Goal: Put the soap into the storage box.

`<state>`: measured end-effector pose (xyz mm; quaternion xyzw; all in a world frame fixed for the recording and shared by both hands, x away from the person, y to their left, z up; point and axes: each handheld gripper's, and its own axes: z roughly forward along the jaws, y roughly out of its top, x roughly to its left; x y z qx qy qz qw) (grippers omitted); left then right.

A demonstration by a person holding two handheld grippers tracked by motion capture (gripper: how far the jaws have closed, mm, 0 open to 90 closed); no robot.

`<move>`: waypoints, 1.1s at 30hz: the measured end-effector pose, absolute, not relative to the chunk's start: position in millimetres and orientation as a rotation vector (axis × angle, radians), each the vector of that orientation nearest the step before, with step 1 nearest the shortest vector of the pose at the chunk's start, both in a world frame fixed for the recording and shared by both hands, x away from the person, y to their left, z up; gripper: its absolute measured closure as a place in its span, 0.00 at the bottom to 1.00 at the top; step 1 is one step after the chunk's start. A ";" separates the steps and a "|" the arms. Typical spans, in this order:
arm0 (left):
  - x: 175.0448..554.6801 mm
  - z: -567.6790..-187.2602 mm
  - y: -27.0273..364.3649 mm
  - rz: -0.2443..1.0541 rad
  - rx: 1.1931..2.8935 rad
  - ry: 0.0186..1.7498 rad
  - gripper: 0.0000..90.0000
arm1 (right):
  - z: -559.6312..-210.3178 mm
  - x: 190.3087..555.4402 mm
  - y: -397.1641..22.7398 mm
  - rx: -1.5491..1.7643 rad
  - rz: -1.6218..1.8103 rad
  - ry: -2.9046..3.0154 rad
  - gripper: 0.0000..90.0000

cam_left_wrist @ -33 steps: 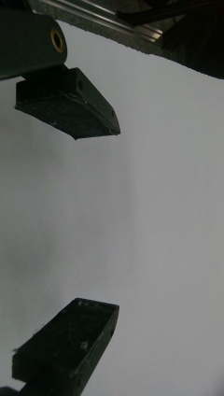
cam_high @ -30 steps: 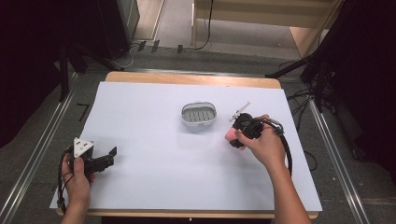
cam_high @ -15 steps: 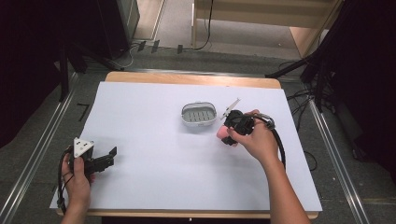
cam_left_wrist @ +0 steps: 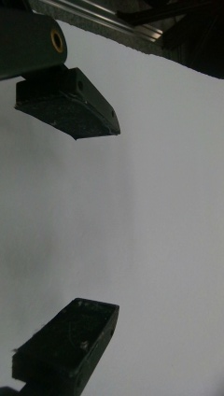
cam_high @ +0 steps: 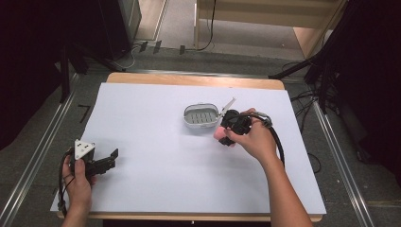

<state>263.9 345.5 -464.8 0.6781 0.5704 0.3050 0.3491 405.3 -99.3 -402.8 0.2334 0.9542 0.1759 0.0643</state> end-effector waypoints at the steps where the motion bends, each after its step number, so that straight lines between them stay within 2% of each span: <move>1: 263.9 -464.8 345.4 0.790 1.756 1.478 0.15 | -402.5 406.0 -96.8 0.690 0.530 2.884 0.43; 33: 263.9 -464.6 345.8 0.789 1.757 1.480 0.15 | -385.3 426.9 -67.1 0.506 0.614 2.921 0.43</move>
